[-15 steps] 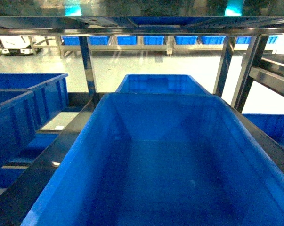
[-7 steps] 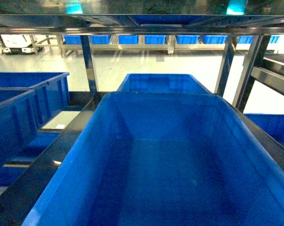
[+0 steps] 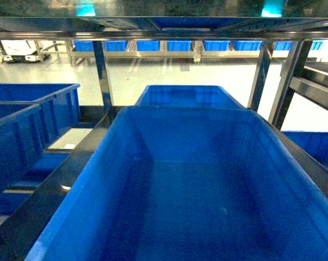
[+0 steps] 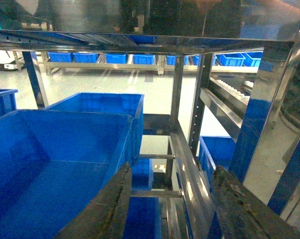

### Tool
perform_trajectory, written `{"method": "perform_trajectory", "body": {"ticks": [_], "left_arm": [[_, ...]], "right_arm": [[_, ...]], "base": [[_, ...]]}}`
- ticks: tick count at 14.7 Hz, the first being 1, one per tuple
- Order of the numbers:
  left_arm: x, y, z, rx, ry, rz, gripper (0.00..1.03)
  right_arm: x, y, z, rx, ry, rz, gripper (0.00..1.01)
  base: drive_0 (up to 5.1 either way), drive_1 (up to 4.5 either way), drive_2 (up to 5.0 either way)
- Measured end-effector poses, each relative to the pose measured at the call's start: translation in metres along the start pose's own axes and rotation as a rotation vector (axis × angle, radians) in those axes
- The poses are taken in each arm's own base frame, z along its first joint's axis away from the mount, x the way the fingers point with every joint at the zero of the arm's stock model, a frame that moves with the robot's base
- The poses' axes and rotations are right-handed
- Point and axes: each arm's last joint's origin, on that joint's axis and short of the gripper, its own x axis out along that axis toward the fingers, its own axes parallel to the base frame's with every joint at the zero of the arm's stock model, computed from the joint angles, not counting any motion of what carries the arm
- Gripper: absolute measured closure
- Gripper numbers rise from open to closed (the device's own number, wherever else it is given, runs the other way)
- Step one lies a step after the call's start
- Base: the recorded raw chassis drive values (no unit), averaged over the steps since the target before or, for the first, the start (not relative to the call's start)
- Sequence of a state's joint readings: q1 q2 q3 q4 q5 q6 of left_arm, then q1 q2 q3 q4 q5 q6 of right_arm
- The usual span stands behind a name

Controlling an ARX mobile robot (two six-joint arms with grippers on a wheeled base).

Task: Pick red block from blue box to shelf

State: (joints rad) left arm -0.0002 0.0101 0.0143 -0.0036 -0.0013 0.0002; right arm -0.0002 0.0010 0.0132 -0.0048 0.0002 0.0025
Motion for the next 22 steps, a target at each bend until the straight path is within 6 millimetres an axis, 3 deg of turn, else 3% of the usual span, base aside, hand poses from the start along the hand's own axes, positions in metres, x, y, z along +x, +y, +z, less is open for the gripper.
{"method": "perform_trajectory", "body": {"ticks": [1,2,22], "left_arm": [[0.0,0.0,0.0,0.0,0.0,0.0,0.05],[0.0,0.0,-0.0001,0.0,0.0,0.0,0.05],[0.0,0.0,0.0,0.0,0.0,0.0,0.05]], "right_arm": [[0.0,0.0,0.0,0.0,0.0,0.0,0.36],[0.0,0.0,0.0,0.0,0.0,0.0,0.04],[0.0,0.0,0.0,0.0,0.0,0.0,0.03]], "base": [[0.0,0.0,0.0],[0.0,0.0,0.0],[0.0,0.0,0.0]]}}
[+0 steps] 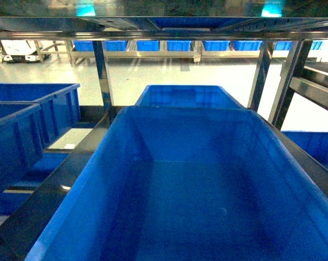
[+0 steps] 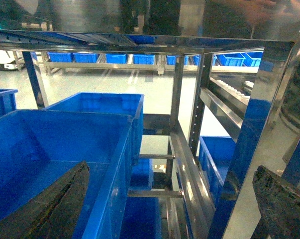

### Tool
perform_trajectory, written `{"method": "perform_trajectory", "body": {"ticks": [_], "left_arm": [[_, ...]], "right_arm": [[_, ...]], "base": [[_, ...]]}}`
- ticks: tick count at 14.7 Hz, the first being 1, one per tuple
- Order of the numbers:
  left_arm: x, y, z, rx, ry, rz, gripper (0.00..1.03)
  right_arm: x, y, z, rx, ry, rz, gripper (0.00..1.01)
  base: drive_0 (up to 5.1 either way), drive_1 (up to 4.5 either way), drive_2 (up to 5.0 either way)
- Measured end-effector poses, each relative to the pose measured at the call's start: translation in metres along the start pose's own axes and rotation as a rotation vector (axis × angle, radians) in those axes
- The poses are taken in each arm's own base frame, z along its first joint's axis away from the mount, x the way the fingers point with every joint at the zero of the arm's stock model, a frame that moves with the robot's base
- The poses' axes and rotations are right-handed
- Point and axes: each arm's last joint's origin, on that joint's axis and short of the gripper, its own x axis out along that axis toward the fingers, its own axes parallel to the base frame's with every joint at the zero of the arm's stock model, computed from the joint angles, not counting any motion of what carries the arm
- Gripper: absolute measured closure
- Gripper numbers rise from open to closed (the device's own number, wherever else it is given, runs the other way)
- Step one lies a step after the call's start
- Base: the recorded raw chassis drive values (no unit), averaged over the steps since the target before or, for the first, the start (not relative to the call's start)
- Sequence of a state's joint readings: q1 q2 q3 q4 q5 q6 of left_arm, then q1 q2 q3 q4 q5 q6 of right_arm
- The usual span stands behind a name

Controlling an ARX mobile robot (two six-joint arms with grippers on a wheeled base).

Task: Pick red block from blue box to shelf

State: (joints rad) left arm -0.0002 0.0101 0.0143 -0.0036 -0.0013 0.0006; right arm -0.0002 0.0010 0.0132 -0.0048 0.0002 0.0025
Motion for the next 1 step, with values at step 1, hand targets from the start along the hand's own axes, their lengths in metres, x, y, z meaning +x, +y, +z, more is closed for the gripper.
{"method": "perform_trajectory", "body": {"ticks": [1], "left_arm": [[0.0,0.0,-0.0001,0.0,0.0,0.0,0.05]], "right_arm": [[0.0,0.0,0.0,0.0,0.0,0.0,0.03]], "base": [[0.0,0.0,0.0]]}}
